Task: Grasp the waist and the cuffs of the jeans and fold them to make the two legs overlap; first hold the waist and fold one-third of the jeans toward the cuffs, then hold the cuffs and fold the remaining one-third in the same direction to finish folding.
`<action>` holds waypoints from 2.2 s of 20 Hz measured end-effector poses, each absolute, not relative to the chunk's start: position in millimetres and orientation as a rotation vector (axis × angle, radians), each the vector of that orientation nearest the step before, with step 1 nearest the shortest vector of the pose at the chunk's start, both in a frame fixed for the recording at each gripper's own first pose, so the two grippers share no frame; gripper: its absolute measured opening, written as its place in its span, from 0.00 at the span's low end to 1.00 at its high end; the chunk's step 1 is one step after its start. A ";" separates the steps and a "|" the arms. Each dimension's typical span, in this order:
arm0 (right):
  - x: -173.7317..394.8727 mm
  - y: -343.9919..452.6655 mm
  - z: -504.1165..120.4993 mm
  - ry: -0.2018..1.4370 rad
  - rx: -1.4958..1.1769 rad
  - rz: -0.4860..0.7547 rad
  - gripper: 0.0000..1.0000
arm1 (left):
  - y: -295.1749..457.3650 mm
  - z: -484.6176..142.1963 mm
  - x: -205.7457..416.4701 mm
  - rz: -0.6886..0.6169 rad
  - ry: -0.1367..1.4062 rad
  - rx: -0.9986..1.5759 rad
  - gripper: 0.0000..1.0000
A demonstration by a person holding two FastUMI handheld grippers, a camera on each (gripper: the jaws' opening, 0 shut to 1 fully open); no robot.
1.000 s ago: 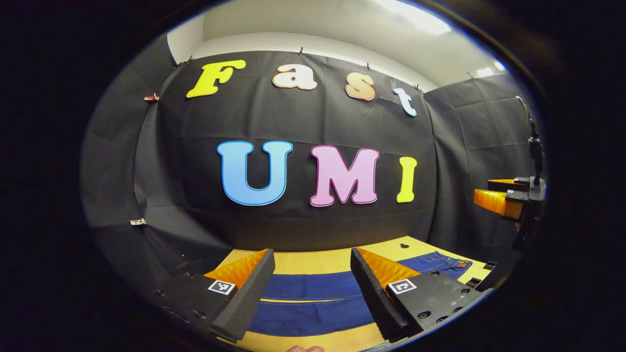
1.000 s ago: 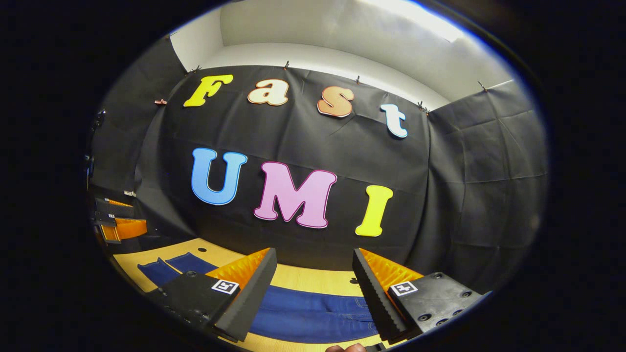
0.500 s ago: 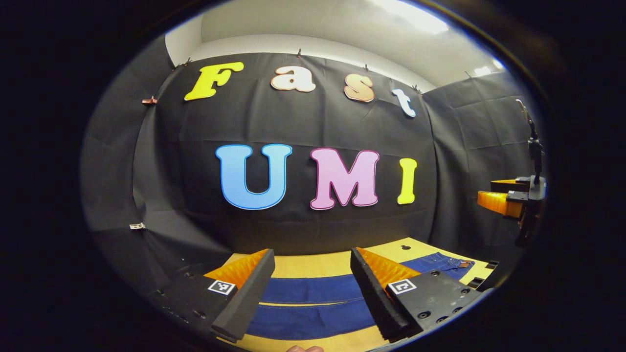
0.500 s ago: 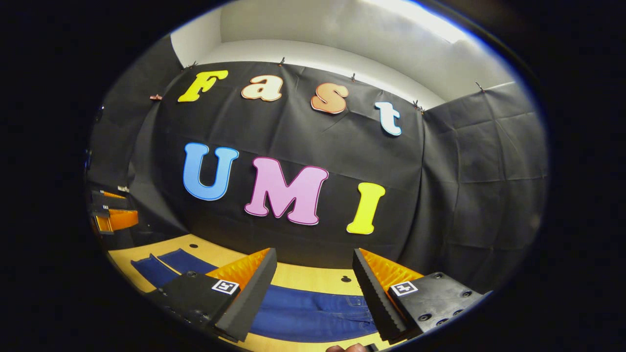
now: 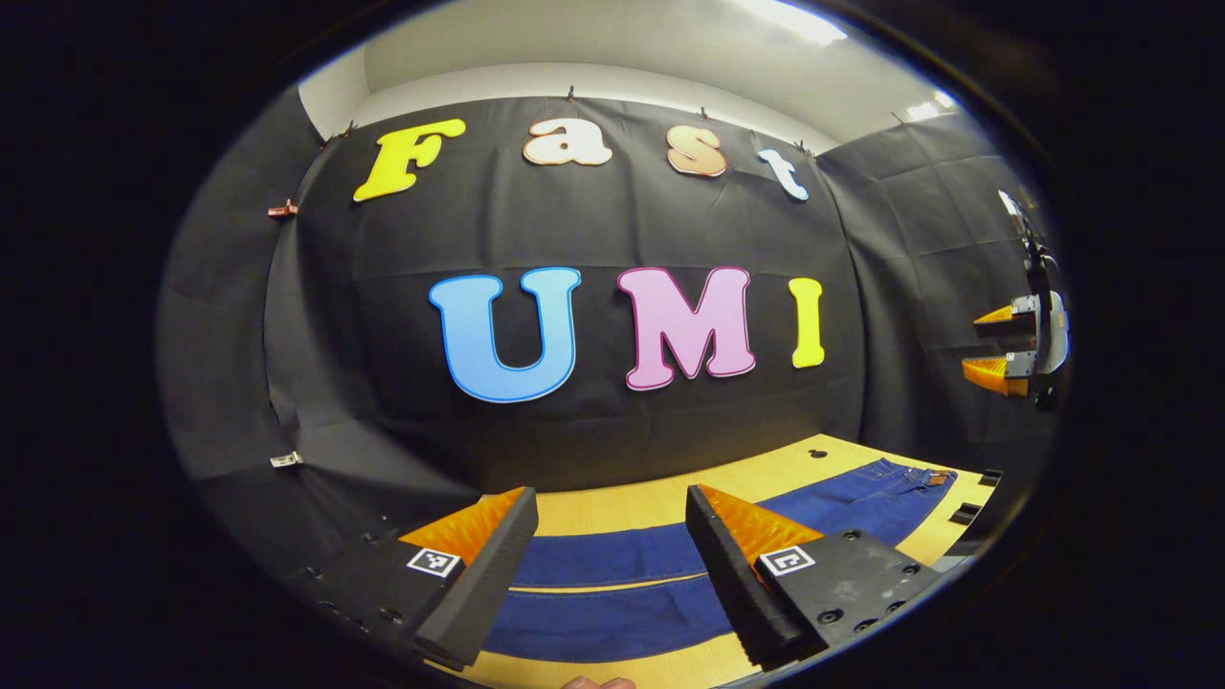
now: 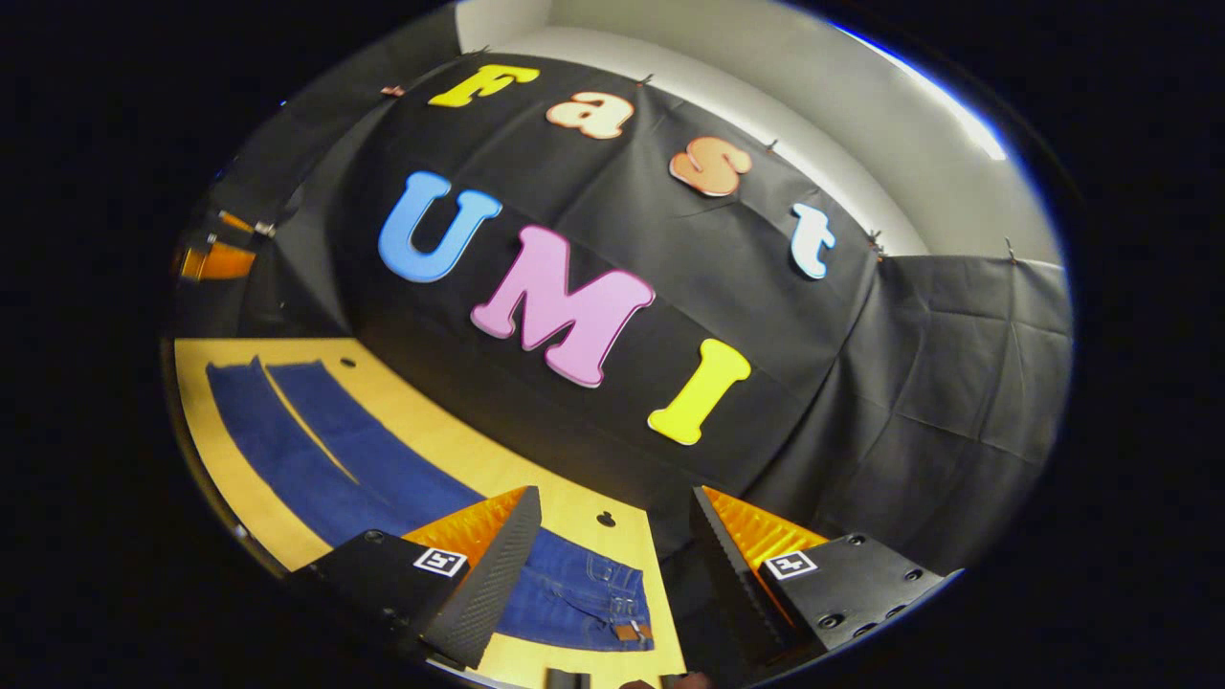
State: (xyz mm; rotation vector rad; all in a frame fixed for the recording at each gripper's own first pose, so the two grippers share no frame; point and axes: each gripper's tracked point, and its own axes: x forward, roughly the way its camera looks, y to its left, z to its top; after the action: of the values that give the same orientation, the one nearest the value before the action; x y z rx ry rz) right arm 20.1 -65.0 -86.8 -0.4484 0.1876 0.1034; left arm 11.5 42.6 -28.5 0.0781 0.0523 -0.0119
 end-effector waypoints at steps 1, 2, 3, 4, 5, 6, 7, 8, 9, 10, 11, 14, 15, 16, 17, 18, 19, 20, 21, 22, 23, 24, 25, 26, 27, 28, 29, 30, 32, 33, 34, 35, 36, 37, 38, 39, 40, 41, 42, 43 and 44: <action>18.8 -68.8 -107.6 0.231 -0.498 0.147 0.96 | 41.9 -35.4 10.8 -0.019 0.060 0.062 0.98; 17.0 -72.0 -129.1 0.280 -0.562 0.198 0.96 | 42.8 -40.0 9.9 -0.018 0.065 0.049 0.98; 13.8 -76.6 -151.7 0.333 -0.625 0.251 0.96 | 46.8 -46.6 8.5 -0.007 0.074 0.037 0.98; 9.5 -80.2 -177.2 0.394 -0.677 0.307 0.96 | 50.5 -53.3 7.3 0.007 0.092 0.022 0.97; 6.5 -83.4 -203.6 0.453 -0.716 0.353 0.96 | 52.3 -61.9 4.7 0.015 0.111 0.006 0.97; 3.8 -89.5 -225.1 0.507 -0.751 0.392 0.96 | 52.7 -69.1 4.6 0.012 0.122 -0.004 0.97; 3.1 -95.1 -242.2 0.551 -0.787 0.426 0.96 | 52.5 -76.7 5.8 0.002 0.135 0.001 0.96; 1.4 -100.1 -259.2 0.591 -0.818 0.459 0.96 | 54.6 -86.5 9.7 -0.018 0.150 0.026 0.96; 2.2 -103.8 -274.0 0.618 -0.848 0.492 0.97 | 55.0 -99.3 14.8 -0.047 0.178 0.061 0.96; 1.9 -104.0 -286.0 0.639 -0.869 0.529 0.97 | 54.6 -112.4 18.8 -0.089 0.216 0.110 0.96; 2.5 -101.2 -297.9 0.658 -0.885 0.569 0.96 | 56.6 -130.4 21.1 -0.141 0.262 0.184 0.97; 4.2 -89.1 -332.3 0.686 -0.946 0.690 0.97 | 67.8 -178.4 29.8 -0.306 0.399 0.469 0.98; 6.4 -86.4 -346.9 0.686 -0.967 0.729 0.96 | 70.2 -191.2 33.1 -0.363 0.437 0.565 0.98; 8.9 -85.2 -358.8 0.690 -0.993 0.766 0.97 | 75.5 -206.1 33.2 -0.417 0.484 0.661 0.98; 11.1 -85.0 -373.6 0.694 -1.016 0.804 0.97 | 82.7 -224.9 28.4 -0.478 0.545 0.754 0.98; 12.9 -86.0 -385.6 0.701 -1.042 0.843 0.97 | 90.6 -246.1 21.2 -0.544 0.617 0.838 0.98; 15.6 -86.9 -396.1 0.697 -1.066 0.878 0.97 | 96.9 -267.3 14.2 -0.607 0.677 0.907 0.98; 15.4 -88.4 -405.0 0.706 -1.081 0.910 0.97 | 101.8 -286.2 8.6 -0.672 0.733 0.960 0.98; 15.5 -93.5 -414.6 0.709 -1.095 0.935 0.97 | 111.5 -302.0 3.8 -0.723 0.782 1.008 0.98; 15.4 -98.8 -423.1 0.729 -1.099 0.956 0.97 | 120.0 -314.0 2.7 -0.756 0.820 1.052 0.98; 15.7 -107.4 -431.5 0.746 -1.109 0.969 0.97 | 127.5 -323.6 4.9 -0.776 0.854 1.084 0.98; 17.2 -113.0 -436.2 0.755 -1.119 0.977 0.97 | 134.6 -331.3 7.5 -0.779 0.881 1.098 0.98; 20.2 -119.8 -441.1 0.759 -1.131 0.978 0.97 | 141.9 -335.2 10.0 -0.767 0.914 1.104 0.98; 23.3 -126.0 -444.0 0.762 -1.142 0.972 0.97 | 147.5 -340.7 11.3 -0.754 0.947 1.112 0.99; 26.5 -130.7 -446.4 0.760 -1.148 0.962 0.96 | 152.1 -342.4 12.6 -0.758 0.962 1.133 0.99; 27.1 -134.8 -447.6 0.768 -1.152 0.956 0.97 | 149.9 -339.4 14.7 -0.776 0.942 1.152 0.99; 24.3 -138.0 -449.9 0.779 -1.146 0.958 0.97 | 155.3 -341.1 10.0 -0.790 0.952 1.161 0.96; 22.0 -139.8 -449.0 0.774 -1.142 0.964 0.97 | 160.9 -342.9 6.4 -0.794 0.972 1.167 0.96; 20.0 -142.5 -450.5 0.756 -1.158 0.981 0.96 | 173.8 -342.7 6.4 -0.825 0.984 1.201 0.96; 22.8 -139.6 -449.1 0.738 -1.173 0.981 0.97 | 176.2 -344.1 11.0 -0.839 0.963 1.231 0.95; 27.9 -138.9 -448.6 0.718 -1.193 0.974 0.97 | 177.6 -344.0 16.6 -0.841 0.938 1.263 0.95; 32.6 -136.7 -451.5 0.704 -1.208 0.967 0.96 | 177.3 -341.9 25.3 -0.825 0.909 1.283 0.95; 35.5 -137.1 -452.6 0.706 -1.214 0.957 0.96 | 176.7 -342.3 33.4 -0.801 0.893 1.282 0.95; 38.1 -136.5 -452.9 0.704 -1.220 0.942 0.96 | 177.7 -342.9 40.4 -0.767 0.886 1.269 0.93; 41.8 -136.5 -452.5 0.697 -1.229 0.926 0.95 | 177.4 -341.5 45.9 -0.731 0.880 1.246 0.92; 43.9 -135.6 -451.8 0.684 -1.241 0.911 0.95 | 178.2 -340.8 52.3 -0.705 0.870 1.227 0.92; 46.0 -134.2 -451.6 0.676 -1.254 0.899 0.95 | 180.3 -340.9 57.1 -0.690 0.863 1.226 0.92; 45.2 -133.5 -452.4 0.674 -1.263 0.893 0.95 | 181.6 -341.9 55.2 -0.685 0.853 1.240 0.92; 44.1 -134.0 -453.5 0.677 -1.269 0.895 0.95 | 178.0 -341.1 55.1 -0.696 0.833 1.260 0.92; 42.0 -134.0 -457.1 0.691 -1.267 0.902 0.94 | 176.7 -342.4 56.9 -0.726 0.816 1.282 0.92; 38.9 -134.4 -457.8 0.710 -1.259 0.911 0.92 | 177.0 -342.0 57.4 -0.745 0.811 1.309 0.91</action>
State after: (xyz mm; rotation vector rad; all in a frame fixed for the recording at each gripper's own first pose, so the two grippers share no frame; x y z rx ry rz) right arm 38.9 -134.4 -457.8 -1.2588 0.7103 0.9105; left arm 57.4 177.0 -342.0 1.3088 0.8114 -0.7454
